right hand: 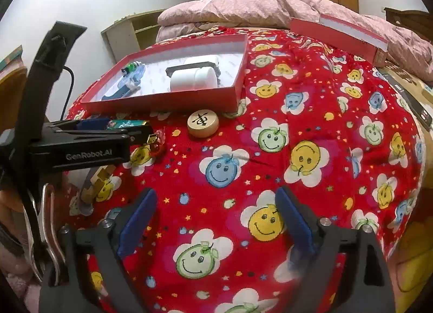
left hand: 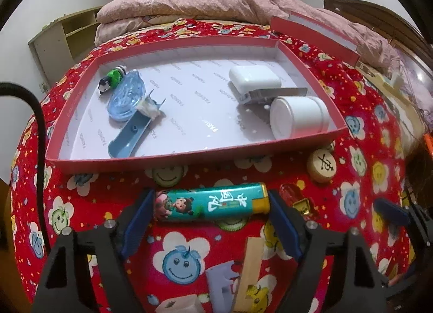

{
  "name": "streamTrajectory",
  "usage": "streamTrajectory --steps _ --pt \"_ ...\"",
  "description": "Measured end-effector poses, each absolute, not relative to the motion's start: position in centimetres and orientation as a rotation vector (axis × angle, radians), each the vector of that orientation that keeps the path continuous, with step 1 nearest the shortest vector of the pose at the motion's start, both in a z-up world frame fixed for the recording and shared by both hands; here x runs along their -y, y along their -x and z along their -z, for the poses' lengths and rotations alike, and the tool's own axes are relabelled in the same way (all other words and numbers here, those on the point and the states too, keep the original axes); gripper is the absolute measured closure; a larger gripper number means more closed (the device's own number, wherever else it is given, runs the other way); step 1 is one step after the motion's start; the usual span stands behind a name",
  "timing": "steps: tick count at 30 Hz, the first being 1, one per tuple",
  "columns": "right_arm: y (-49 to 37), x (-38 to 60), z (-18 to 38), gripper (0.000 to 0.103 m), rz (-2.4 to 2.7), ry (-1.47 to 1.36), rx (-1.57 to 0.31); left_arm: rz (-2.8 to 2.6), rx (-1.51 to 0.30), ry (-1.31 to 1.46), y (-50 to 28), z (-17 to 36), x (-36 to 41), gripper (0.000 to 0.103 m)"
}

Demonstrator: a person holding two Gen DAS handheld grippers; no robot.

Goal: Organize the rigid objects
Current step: 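Close left tool on teal lighter while right tool approaches wooden chess piece, then close right tool on wooden chess piece while left tool lifts the lighter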

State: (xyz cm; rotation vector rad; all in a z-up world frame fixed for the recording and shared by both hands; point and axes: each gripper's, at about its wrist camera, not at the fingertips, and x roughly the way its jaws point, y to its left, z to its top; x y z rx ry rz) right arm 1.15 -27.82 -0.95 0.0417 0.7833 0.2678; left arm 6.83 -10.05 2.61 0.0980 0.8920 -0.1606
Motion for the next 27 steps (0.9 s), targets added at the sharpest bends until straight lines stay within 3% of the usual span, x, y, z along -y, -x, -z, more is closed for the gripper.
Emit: streamTrajectory --steps 10,16,21,27 --pt "-1.3 27.9 0.6 0.012 -0.257 -0.072 -0.791 0.143 -0.876 -0.113 -5.7 -3.8 8.1 0.019" --pt "-2.6 28.0 -1.1 0.027 -0.245 -0.084 -0.758 0.131 -0.849 -0.11 -5.2 -4.8 7.0 0.019" --pt "-4.7 27.5 -1.5 0.046 -0.235 -0.089 -0.758 0.127 -0.848 -0.092 -5.4 -5.2 6.3 0.019" --pt "-6.8 26.0 -0.8 0.052 -0.257 -0.086 -0.771 0.134 -0.852 -0.083 -5.8 -5.6 5.7 0.019"
